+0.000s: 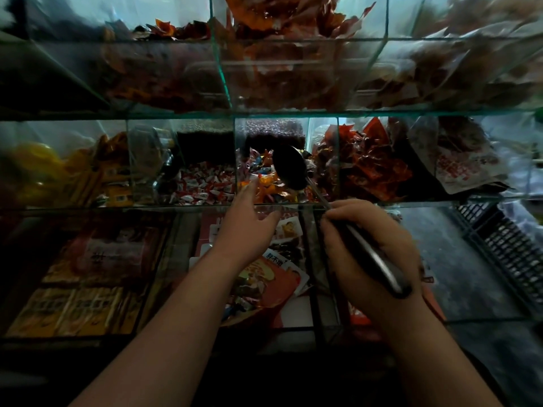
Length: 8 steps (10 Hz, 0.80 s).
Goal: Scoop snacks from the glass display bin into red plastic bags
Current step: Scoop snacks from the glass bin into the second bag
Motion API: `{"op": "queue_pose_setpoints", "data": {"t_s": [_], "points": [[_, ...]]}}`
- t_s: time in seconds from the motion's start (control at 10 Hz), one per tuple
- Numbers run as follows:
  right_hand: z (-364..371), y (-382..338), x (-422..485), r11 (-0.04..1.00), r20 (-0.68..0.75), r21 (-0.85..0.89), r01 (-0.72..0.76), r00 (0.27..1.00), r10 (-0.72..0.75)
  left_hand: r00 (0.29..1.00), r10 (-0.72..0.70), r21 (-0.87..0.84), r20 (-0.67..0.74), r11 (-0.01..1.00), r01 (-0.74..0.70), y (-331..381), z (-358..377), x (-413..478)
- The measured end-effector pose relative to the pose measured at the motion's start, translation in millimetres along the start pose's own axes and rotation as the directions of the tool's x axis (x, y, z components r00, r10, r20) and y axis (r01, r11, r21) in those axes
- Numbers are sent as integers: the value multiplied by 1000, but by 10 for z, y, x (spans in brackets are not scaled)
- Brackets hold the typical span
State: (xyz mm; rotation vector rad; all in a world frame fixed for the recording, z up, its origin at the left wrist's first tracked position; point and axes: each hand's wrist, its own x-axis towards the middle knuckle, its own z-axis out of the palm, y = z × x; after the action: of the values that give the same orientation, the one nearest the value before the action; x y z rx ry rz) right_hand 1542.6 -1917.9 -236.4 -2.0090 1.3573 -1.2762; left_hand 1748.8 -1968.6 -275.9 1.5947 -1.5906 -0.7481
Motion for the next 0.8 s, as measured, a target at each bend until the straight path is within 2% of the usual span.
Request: {"op": "queue_pose_setpoints", "data": {"t_s": [0.1,0.2,0.3,0.4,0.5,0.6,0.7,0.8], "points": [[101,22,-45,914,252,81,-398,895,367,997,54,-54,-51,997,-57,12,-31,-71],[156,-342,-261,919,-87,318,-232,959,271,992,84,-62,-97,994,-90,56,-107,-178],[69,-430,-346,855,-137,482,-190,948,288,987,55,-3,-153,998,-56,57,-216,-379],[-3,-569,-413,731,-79,643,-227,930,358,974,40,65,-225,998,-25,-26,-390,-709],[-131,-590,-536,682,-27,691,-241,934,357,964,-28,127,-263,990,64,-229,-590,-1073],[-116,-475,-545,747,103,583,-318,942,321,934,-180,126,-307,966,228,-440,-740,-1338],[-34,-474,-588,898,205,315,-307,946,252,924,-261,204,-279,924,323,-587,-750,-1433],[197,-509,-623,973,274,134,-189,951,147,919,-303,144,-251,928,345,-675,-653,-1438]]}}
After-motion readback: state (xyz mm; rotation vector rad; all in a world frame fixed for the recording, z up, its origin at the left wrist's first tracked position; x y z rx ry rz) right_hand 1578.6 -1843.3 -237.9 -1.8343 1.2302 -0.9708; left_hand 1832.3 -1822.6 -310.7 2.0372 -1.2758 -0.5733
